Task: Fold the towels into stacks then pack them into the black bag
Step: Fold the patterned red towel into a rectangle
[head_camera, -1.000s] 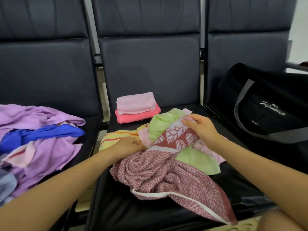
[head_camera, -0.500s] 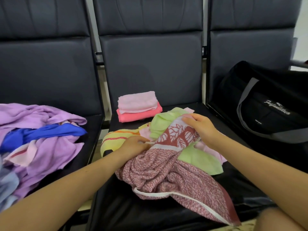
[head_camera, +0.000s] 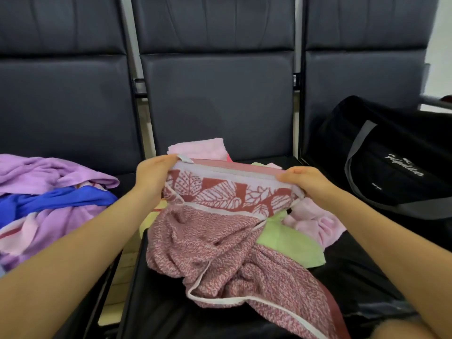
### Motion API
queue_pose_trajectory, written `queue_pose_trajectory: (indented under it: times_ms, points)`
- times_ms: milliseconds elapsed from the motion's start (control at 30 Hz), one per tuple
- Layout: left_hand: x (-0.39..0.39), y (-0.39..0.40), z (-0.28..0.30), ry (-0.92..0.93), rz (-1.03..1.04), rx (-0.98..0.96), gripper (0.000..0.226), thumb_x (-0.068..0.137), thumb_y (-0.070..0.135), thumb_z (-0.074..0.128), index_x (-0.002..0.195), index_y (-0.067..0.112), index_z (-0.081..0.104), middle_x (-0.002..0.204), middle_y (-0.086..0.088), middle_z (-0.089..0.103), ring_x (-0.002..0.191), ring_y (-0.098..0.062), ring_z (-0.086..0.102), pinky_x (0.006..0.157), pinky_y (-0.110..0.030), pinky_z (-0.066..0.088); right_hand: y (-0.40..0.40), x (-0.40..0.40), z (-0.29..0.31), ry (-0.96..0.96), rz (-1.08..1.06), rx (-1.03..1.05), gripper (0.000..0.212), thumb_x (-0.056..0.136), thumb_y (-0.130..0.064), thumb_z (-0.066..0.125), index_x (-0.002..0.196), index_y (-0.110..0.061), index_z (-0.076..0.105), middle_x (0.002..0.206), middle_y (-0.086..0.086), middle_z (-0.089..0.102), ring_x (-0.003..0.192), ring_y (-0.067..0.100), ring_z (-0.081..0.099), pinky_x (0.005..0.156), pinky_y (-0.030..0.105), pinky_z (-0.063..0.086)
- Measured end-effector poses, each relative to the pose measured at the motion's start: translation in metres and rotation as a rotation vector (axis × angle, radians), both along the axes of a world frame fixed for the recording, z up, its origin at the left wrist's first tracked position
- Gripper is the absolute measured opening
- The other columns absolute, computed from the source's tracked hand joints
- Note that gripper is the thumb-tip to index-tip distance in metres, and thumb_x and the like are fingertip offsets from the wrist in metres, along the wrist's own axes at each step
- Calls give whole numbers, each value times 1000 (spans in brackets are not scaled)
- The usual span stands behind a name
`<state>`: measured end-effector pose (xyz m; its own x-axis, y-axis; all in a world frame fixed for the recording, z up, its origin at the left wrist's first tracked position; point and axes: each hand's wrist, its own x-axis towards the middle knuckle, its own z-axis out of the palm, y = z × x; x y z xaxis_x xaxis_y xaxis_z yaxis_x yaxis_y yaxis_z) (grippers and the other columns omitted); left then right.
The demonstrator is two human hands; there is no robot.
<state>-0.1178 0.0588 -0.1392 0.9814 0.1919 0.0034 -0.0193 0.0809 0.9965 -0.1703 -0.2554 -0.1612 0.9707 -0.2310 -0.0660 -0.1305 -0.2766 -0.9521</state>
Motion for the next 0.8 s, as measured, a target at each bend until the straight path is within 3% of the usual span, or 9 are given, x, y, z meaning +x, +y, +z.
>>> queue_pose_trajectory:
  times_ms: [67,200,300,333,400,467,533,633,800]
  points:
    - [5,1,2,19,-1,-71,5,86,14,67,82,13,71,61,0,70,53,-13,67,54,-25,54,-2,-3,-5,96,64,78,22,81,-19,73,91,-2,66,92,16,71,81,24,70,77,36,57]
    - [12,-4,3,32,-15,-138,8,85,15,68,91,11,71,75,-5,71,56,-14,68,56,-25,55,-1,-5,-15,184,99,282,33,84,-15,69,110,4,62,107,23,69,99,34,66,94,46,52]
    - [20,-2,6,3,12,-114,10,86,15,67,94,13,73,85,-6,71,65,-15,68,62,-26,56,5,14,-7,68,-54,571,25,91,-15,60,106,5,63,91,18,72,78,27,71,68,34,60]
    - [23,-1,8,-16,22,-94,11,87,14,65,93,15,74,88,-6,71,68,-16,67,65,-28,56,9,23,0,32,-97,642,25,92,-15,59,107,5,64,95,19,72,80,28,71,64,33,59]
    - [27,0,10,-28,37,-74,18,87,10,61,84,20,76,88,-6,71,72,-18,66,69,-31,54,19,43,13,-20,-165,709,32,90,-14,62,117,4,64,112,21,68,97,33,69,72,38,59]
    - [32,4,10,-4,60,-102,23,84,6,59,76,21,75,88,-9,70,71,-20,64,67,-31,53,32,61,25,-62,-226,713,37,84,-9,68,119,3,65,113,20,68,99,35,68,80,45,58]
    - [40,10,7,25,87,-168,29,83,1,52,84,18,76,92,-11,69,71,-22,62,66,-31,51,45,72,34,-90,-295,647,36,78,-3,68,114,5,66,102,19,69,92,32,69,85,43,56]
    - [55,20,0,59,126,-218,42,86,-3,42,108,16,73,97,-10,68,75,-21,61,68,-30,51,55,92,34,-77,-327,542,9,85,-2,59,90,3,65,90,17,66,80,29,66,83,41,55]
    - [79,22,-4,73,151,-260,43,92,-1,41,118,19,69,101,-6,68,69,-17,61,54,-24,51,53,125,36,-64,-353,323,11,92,-6,53,82,-9,57,85,8,59,71,20,57,67,30,47]
